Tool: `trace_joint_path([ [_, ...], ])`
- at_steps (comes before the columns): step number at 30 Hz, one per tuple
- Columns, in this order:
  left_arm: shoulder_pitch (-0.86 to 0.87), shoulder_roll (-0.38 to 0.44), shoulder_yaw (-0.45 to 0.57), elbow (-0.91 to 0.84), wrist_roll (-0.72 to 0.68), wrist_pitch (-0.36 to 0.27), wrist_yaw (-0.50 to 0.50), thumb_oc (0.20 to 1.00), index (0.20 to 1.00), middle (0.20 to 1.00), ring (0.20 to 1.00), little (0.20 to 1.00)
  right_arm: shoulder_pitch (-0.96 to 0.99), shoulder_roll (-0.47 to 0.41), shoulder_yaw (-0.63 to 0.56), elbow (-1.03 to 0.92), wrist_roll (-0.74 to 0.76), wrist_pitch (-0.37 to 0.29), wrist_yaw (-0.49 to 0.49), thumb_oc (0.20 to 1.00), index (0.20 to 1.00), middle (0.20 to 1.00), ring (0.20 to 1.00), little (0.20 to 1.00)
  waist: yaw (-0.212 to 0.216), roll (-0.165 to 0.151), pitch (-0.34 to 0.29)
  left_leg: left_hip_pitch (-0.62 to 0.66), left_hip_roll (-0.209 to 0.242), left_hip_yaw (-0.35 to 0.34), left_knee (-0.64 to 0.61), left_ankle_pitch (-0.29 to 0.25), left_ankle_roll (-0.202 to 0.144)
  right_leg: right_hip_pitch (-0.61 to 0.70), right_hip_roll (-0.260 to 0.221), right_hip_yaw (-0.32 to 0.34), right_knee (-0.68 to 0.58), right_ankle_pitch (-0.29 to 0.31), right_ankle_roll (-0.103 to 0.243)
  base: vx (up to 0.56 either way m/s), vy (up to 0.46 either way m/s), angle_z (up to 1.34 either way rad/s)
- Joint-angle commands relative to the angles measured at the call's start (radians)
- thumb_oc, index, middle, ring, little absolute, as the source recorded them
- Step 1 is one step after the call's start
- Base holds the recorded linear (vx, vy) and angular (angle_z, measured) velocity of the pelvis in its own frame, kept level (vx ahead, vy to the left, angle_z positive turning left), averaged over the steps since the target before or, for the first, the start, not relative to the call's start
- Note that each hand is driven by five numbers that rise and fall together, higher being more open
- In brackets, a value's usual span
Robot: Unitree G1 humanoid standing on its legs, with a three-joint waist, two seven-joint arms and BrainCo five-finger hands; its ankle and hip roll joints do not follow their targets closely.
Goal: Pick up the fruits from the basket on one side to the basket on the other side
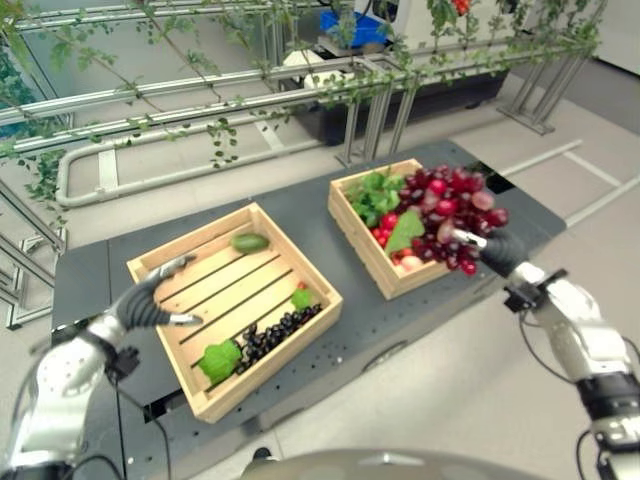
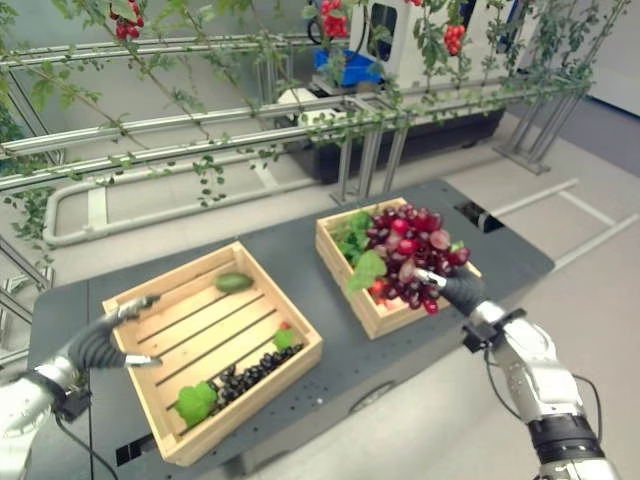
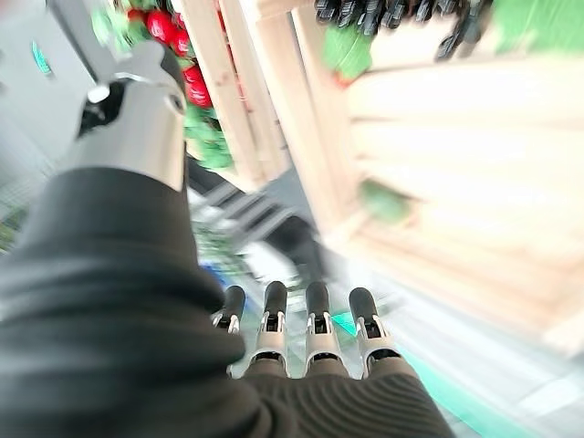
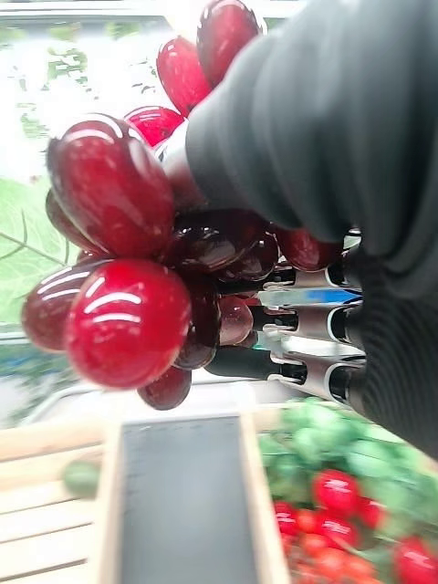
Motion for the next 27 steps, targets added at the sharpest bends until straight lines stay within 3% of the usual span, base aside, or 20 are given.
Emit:
trace_joint_path([
  [1,0.027,-0.005,0.015,-0.033,-0.174,-0.089,0.079,1.0,1.0,1.0,1.0,1.0,-0.002,0.027,-0.143,-0.111,0.017,-0.173,-0.047,0.2,0.2,0.2,0.2,0.2,-0.019,-0.037,-0.014,-0.076,-0.048,-0.024,0.229,-0.172,0.054,0.018,-0.07,-0.004,0.067,-0.077,0.061,-0.02,0.053,-0.03],
  [8,0.012,-0.03,-0.066,0.015,-0.111,-0.125,0.149,1.0,1.0,1.0,1.0,1.0,0.077,0.042,-0.22,-0.123,-0.015,-0.203,-0.112,0.2,0.2,0.2,0.2,0.2,-0.046,-0.048,0.006,-0.057,-0.084,0.012,0.298,-0.251,0.103,0.008,-0.146,0.032,0.136,-0.061,0.089,-0.05,0.158,-0.27],
  [9,0.011,-0.034,-0.07,0.017,-0.108,-0.127,0.158,1.0,1.0,1.0,1.0,1.0,0.086,0.045,-0.224,-0.125,-0.01,-0.207,-0.114,0.2,0.2,0.2,0.2,0.2,-0.054,-0.054,0.012,-0.06,-0.093,0.033,0.299,-0.238,0.113,-0.002,-0.167,0.017,0.147,-0.043,0.084,-0.07,0.192,-0.26],
  [10,0.006,-0.037,-0.075,0.018,-0.11,-0.127,0.168,1.0,1.0,1.0,1.0,1.0,0.101,0.051,-0.23,-0.13,-0.017,-0.212,-0.12,0.2,0.2,0.2,0.2,0.2,-0.062,-0.051,0.01,-0.045,-0.1,0.02,0.294,-0.26,0.113,-0.001,-0.175,0.04,0.159,-0.049,0.102,-0.16,0.18,-0.22],
  [12,-0.009,-0.045,-0.087,0.018,-0.109,-0.138,0.179,1.0,1.0,1.0,1.0,1.0,0.144,0.059,-0.259,-0.152,-0.032,-0.213,-0.127,0.2,0.2,0.2,0.2,0.2,-0.091,-0.062,0.025,-0.044,-0.124,0.047,0.291,-0.242,0.125,-0.028,-0.223,0.039,0.177,0.02,0.117,-0.15,0.15,-0.29],
  [13,-0.01,-0.044,-0.088,0.019,-0.108,-0.138,0.179,1.0,1.0,1.0,1.0,1.0,0.146,0.06,-0.261,-0.154,-0.033,-0.212,-0.128,0.2,0.2,0.2,0.2,0.2,-0.09,-0.063,0.024,-0.045,-0.127,0.048,0.288,-0.239,0.127,-0.03,-0.226,0.039,0.176,0.022,0.118,-0.18,0.167,-0.37],
  [14,-0.029,-0.046,-0.1,0.022,-0.104,-0.141,0.186,1.0,1.0,1.0,1.0,1.0,0.173,0.065,-0.274,-0.162,-0.048,-0.212,-0.129,0.2,0.2,0.2,0.2,0.2,-0.117,-0.064,0.031,-0.04,-0.145,0.059,0.266,-0.23,0.126,-0.055,-0.273,0.05,0.172,0.092,0.144,-0.13,0.131,-0.29],
  [16,-0.039,-0.042,-0.103,0.017,-0.104,-0.14,0.19,1.0,1.0,1.0,1.0,1.0,0.177,0.067,-0.276,-0.161,-0.054,-0.215,-0.135,0.2,0.2,0.2,0.2,0.2,-0.124,-0.051,0.033,-0.033,-0.135,0.053,0.255,-0.244,0.116,-0.066,-0.29,0.053,0.175,0.103,0.167,-0.13,0.143,-0.34],
  [18,-0.054,-0.048,-0.105,0.007,-0.117,-0.139,0.208,1.0,1.0,1.0,1.0,1.0,0.156,0.063,-0.278,-0.153,-0.045,-0.218,-0.16,0.2,0.2,0.2,0.2,0.2,-0.092,-0.035,0.03,-0.024,-0.117,0.147,0.229,-0.224,0.118,-0.051,-0.348,-0.218,0.241,0.081,0.147,-0.22,0.237,-0.65],
  [20,-0.049,-0.056,-0.1,-0.005,-0.152,-0.14,0.227,1.0,1.0,1.0,1.0,1.0,0.116,0.062,-0.256,-0.14,-0.018,-0.222,-0.177,0.2,0.2,0.2,0.2,0.2,-0.066,-0.039,0.031,-0.001,-0.114,0.212,0.209,-0.213,0.126,-0.018,-0.362,-0.403,0.301,0.062,0.136,-0.1,0.122,-1.16],
  [21,-0.048,-0.055,-0.099,-0.006,-0.156,-0.139,0.226,1.0,1.0,1.0,1.0,1.0,0.113,0.061,-0.254,-0.137,-0.017,-0.223,-0.179,0.2,0.2,0.2,0.2,0.2,-0.07,-0.038,0.034,0.003,-0.114,0.21,0.208,-0.214,0.125,-0.014,-0.363,-0.407,0.305,0.058,0.137,-0.09,0.058,-1.34],
  [22,-0.036,-0.065,-0.093,-0.019,-0.193,-0.145,0.246,1.0,1.0,1.0,1.0,1.0,0.089,0.055,-0.232,-0.122,-0.007,-0.228,-0.193,0.2,0.2,0.2,0.2,0.2,-0.068,-0.038,0.042,0.02,-0.105,0.251,0.218,-0.221,0.141,-0.008,-0.331,-0.453,0.369,0.025,0.132,-0.08,-0.037,-1.14],
  [24,-0.028,-0.063,-0.088,-0.029,-0.194,-0.147,0.258,1.0,1.0,1.0,1.0,1.0,0.097,0.052,-0.229,-0.128,0.004,-0.222,-0.18,0.2,0.2,0.2,0.2,0.2,-0.068,-0.046,0.041,0.026,-0.089,0.288,0.232,-0.222,0.136,-0.027,-0.29,-0.399,0.29,-0.003,0.095,-0.09,-0.164,-0.75],
  [27,-0.039,-0.066,-0.095,-0.016,-0.186,-0.149,0.272,1.0,1.0,1.0,1.0,1.0,0.125,0.046,-0.252,-0.147,0.018,-0.222,-0.17,0.2,0.2,0.2,0.2,0.2,-0.072,-0.043,0.032,0.032,-0.068,0.302,0.247,-0.235,0.125,-0.041,-0.267,-0.352,0.253,0.003,0.09,0.04,-0.169,-0.9],
])
